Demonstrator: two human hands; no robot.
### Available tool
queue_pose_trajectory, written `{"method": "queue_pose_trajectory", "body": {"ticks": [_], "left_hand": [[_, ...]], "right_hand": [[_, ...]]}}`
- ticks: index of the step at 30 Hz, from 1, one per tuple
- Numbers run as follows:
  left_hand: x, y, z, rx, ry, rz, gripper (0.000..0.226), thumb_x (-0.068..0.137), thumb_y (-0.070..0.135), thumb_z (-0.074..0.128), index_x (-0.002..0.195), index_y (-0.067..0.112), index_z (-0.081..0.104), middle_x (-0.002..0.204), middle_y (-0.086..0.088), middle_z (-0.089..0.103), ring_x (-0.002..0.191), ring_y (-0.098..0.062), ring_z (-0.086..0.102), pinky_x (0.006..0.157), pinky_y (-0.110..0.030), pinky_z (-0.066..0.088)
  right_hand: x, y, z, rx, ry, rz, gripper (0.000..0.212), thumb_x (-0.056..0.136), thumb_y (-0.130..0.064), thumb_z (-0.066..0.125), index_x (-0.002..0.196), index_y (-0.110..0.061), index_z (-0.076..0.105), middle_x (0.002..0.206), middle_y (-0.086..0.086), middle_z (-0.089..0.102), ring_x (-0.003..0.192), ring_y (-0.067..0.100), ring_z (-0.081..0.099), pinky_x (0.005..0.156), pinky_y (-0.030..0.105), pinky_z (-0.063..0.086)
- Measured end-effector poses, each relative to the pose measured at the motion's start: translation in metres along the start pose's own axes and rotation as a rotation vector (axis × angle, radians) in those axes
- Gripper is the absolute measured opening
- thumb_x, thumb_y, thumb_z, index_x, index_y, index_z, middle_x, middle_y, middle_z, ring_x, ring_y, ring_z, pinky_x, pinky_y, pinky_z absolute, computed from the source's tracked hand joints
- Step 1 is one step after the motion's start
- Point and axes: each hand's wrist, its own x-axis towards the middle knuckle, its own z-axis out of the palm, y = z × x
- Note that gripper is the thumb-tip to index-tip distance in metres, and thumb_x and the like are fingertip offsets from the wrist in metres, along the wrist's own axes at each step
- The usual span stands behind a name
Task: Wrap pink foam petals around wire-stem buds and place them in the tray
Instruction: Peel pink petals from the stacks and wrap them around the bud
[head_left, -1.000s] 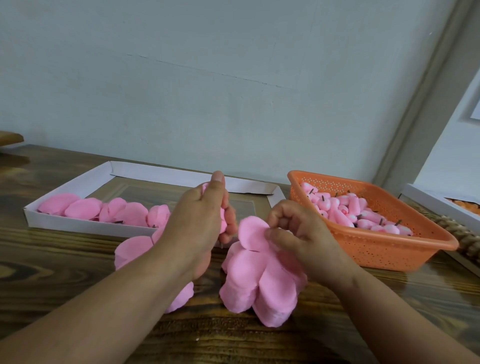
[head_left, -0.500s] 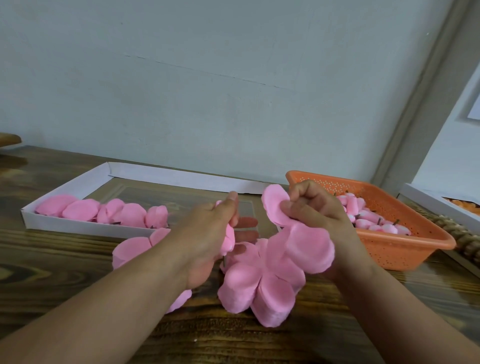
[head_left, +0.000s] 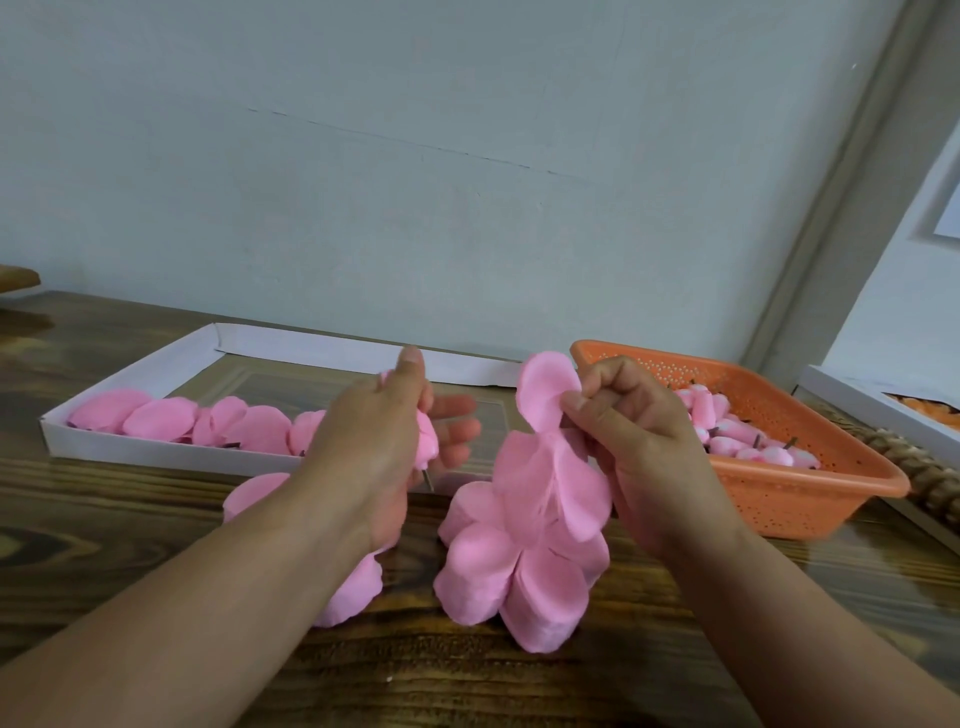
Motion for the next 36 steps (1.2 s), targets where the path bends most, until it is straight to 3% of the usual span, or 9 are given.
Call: {"method": "queue_pose_trajectory", "body": {"ticks": [3, 5, 8, 16, 25, 27, 30, 33, 36], "left_hand": [[0.003, 0.002, -0.002, -0.022, 0.029, 0.044, 0.046, 0.101, 0.037, 0.039, 0.062, 0.012, 0.04, 0.055, 0.001, 0.068, 0.04, -0.009, 0.06, 0.037, -0.016, 0.046], [0.003, 0.0, -0.001, -0.016, 0.018, 0.027, 0.047, 0.101, 0.037, 0.039, 0.062, 0.012, 0.04, 0.054, 0.001, 0.068, 0.039, -0.008, 0.06, 0.037, -0.016, 0.046], [0.004, -0.003, 0.0, -0.012, 0.007, 0.006, 0.047, 0.101, 0.038, 0.039, 0.062, 0.012, 0.04, 0.052, 0.002, 0.067, 0.039, -0.008, 0.059, 0.036, -0.017, 0.046], [0.004, -0.005, 0.001, 0.027, 0.01, 0.012, 0.048, 0.101, 0.038, 0.039, 0.061, 0.012, 0.041, 0.054, 0.001, 0.068, 0.04, -0.008, 0.06, 0.038, -0.018, 0.048], [0.005, -0.007, 0.001, 0.027, -0.004, 0.01, 0.048, 0.102, 0.035, 0.038, 0.06, 0.01, 0.04, 0.053, -0.001, 0.067, 0.04, -0.011, 0.06, 0.036, -0.019, 0.047], [0.005, -0.007, 0.002, 0.033, -0.006, 0.008, 0.049, 0.102, 0.036, 0.038, 0.06, 0.01, 0.04, 0.053, -0.001, 0.067, 0.04, -0.011, 0.06, 0.036, -0.02, 0.047], [0.005, -0.007, 0.002, 0.026, -0.014, 0.007, 0.049, 0.101, 0.036, 0.038, 0.06, 0.01, 0.04, 0.053, -0.001, 0.067, 0.039, -0.011, 0.06, 0.036, -0.021, 0.048], [0.005, -0.007, 0.001, 0.027, -0.014, 0.009, 0.048, 0.101, 0.036, 0.038, 0.061, 0.011, 0.041, 0.054, -0.001, 0.067, 0.04, -0.01, 0.06, 0.037, -0.02, 0.048], [0.005, -0.007, 0.002, 0.031, -0.013, 0.014, 0.048, 0.101, 0.037, 0.038, 0.061, 0.011, 0.041, 0.054, 0.0, 0.068, 0.041, -0.01, 0.06, 0.038, -0.02, 0.048]], "right_hand": [[0.001, 0.006, -0.004, -0.565, -0.054, -0.068, 0.025, 0.086, 0.008, 0.055, 0.072, -0.012, 0.047, 0.049, -0.014, 0.044, 0.048, 0.005, 0.04, 0.05, 0.011, 0.034], [0.0, 0.01, -0.004, -1.008, -0.184, -0.046, 0.024, 0.085, 0.001, 0.056, 0.071, -0.016, 0.046, 0.054, -0.012, 0.045, 0.056, 0.01, 0.04, 0.057, 0.021, 0.037], [0.0, 0.011, -0.001, -1.243, -0.277, 0.069, 0.028, 0.085, -0.006, 0.05, 0.067, -0.024, 0.04, 0.064, -0.006, 0.049, 0.063, 0.018, 0.045, 0.06, 0.038, 0.041], [-0.001, -0.006, -0.01, -1.379, -0.387, 0.135, 0.02, 0.081, -0.005, 0.049, 0.068, -0.019, 0.044, 0.064, -0.006, 0.049, 0.061, 0.014, 0.043, 0.056, 0.034, 0.039], [-0.008, 0.009, 0.004, -1.404, -0.245, -0.25, 0.014, 0.086, -0.007, 0.049, 0.078, -0.016, 0.042, 0.077, 0.006, 0.055, 0.069, 0.032, 0.051, 0.058, 0.045, 0.044], [-0.007, 0.009, 0.002, -1.442, -0.259, -0.239, 0.007, 0.087, -0.008, 0.048, 0.084, -0.014, 0.05, 0.083, 0.005, 0.057, 0.076, 0.031, 0.054, 0.062, 0.044, 0.046], [-0.004, 0.008, -0.001, -1.406, -0.263, -0.225, 0.021, 0.085, -0.004, 0.05, 0.102, -0.01, 0.061, 0.102, 0.005, 0.061, 0.096, 0.026, 0.055, 0.079, 0.041, 0.046], [-0.003, 0.002, -0.001, -1.308, -0.23, -0.301, 0.019, 0.077, 0.0, 0.057, 0.093, -0.008, 0.063, 0.101, 0.004, 0.063, 0.099, 0.024, 0.055, 0.089, 0.041, 0.044], [-0.006, -0.005, -0.002, -1.17, -0.443, -0.228, 0.009, 0.077, -0.012, 0.069, 0.085, -0.013, 0.065, 0.095, -0.003, 0.062, 0.089, 0.012, 0.056, 0.079, 0.035, 0.049]]}}
